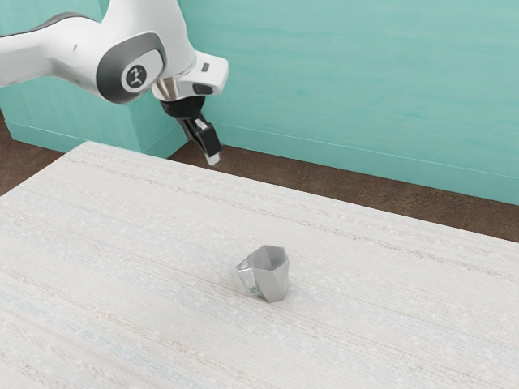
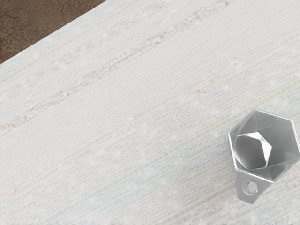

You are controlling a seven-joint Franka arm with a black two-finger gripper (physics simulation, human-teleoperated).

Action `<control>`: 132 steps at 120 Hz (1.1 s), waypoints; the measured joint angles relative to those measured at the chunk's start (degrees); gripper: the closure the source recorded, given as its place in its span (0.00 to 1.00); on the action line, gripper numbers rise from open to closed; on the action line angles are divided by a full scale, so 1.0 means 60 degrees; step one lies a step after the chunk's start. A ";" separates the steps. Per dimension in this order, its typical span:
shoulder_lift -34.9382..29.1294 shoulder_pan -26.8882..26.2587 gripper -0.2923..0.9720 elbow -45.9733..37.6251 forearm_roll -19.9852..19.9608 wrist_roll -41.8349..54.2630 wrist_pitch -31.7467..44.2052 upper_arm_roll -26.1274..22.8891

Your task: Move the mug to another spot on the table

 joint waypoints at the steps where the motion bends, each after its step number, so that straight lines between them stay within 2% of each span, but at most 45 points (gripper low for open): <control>1: 0.0006 0.0007 0.23 0.0000 0.0005 -0.0002 -0.0006 0.0000; 33: 0.0187 0.0246 0.23 -0.0783 -0.0020 -0.0061 0.0009 -0.0217; 63: 0.1185 -0.0041 0.23 -0.1793 -0.0784 0.0103 0.0079 -0.0370; 111: 0.3116 0.0109 0.23 -0.1858 -0.2167 0.1944 0.1838 -0.0410; 132: 0.3788 0.0393 0.24 -0.1729 -0.2499 0.2915 0.2660 -0.0408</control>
